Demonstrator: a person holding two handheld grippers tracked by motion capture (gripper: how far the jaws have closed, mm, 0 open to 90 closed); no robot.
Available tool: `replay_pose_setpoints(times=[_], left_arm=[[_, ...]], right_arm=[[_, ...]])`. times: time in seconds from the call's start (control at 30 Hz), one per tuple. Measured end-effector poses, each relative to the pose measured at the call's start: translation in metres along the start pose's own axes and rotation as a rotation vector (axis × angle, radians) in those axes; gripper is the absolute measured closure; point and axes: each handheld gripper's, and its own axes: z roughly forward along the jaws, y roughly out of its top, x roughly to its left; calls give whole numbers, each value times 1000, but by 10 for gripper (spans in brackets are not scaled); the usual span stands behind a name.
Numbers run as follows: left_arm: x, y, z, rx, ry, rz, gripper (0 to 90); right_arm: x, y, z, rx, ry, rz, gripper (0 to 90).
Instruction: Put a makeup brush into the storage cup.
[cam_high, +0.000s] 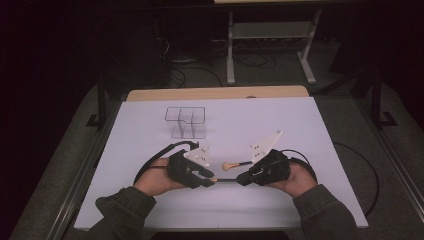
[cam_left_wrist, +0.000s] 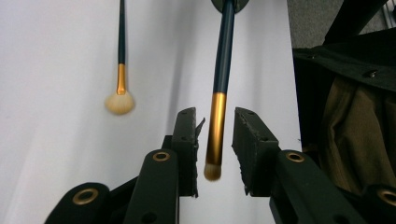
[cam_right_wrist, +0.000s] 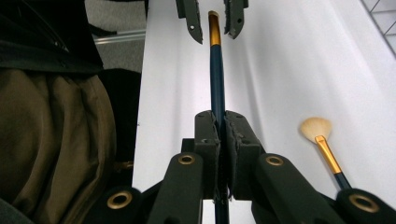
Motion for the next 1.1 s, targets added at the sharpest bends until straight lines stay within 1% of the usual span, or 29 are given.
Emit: replay_pose_setpoints(times=[0.07, 0.2, 0.3, 0.37, 0.47, 0.53, 0.6, 0.63, 0.77, 0.8, 0.87, 0.9, 1.03, 1.07, 1.1], left_arm=[[0, -1, 0, 4, 0, -2, 717], [1, -1, 0, 6, -4, 0, 759], [1, -1, 0, 11, -15, 4, 805], [1, -1, 0, 17, -25, 13, 814], [1, -2, 1, 31, -39, 33, 827], [1, -1, 2, 43, -47, 41, 831], [0, -1, 2, 41, -46, 40, 834], [-1, -1, 2, 42, -46, 44, 835], [-1, -1, 1, 41, -50, 44, 837], [-1, -1, 0, 42, -50, 45, 838], [-1, 0, -1, 46, -48, 48, 838], [-1, 1, -1, 47, -44, 47, 839], [-2, 1, 0, 53, -42, 51, 839], [-2, 3, 1, 66, -43, 55, 839], [-2, 3, 1, 68, -39, 62, 839]], right_arm=[[0, -2, -1, -14, 3, 8, 836], [0, -3, -1, -20, 0, 7, 836], [1, -2, -1, -21, -4, -4, 837], [1, -2, 0, -20, -1, -13, 836], [2, -2, 2, -13, 5, -20, 836], [1, -2, 3, -3, 10, -35, 836], [1, -2, 3, -2, 12, -34, 836], [1, -1, 4, 2, 21, -29, 834], [1, 0, 6, 13, 17, -40, 826], [1, 0, 6, 17, 26, -37, 823], [1, 2, 8, 26, 20, -39, 774], [0, 4, 8, 33, 13, -32, 763], [0, 9, 10, 41, 15, -38, 750], [0, 15, 13, 61, 19, -47, 745], [0, 17, 14, 67, 20, -50, 745]])
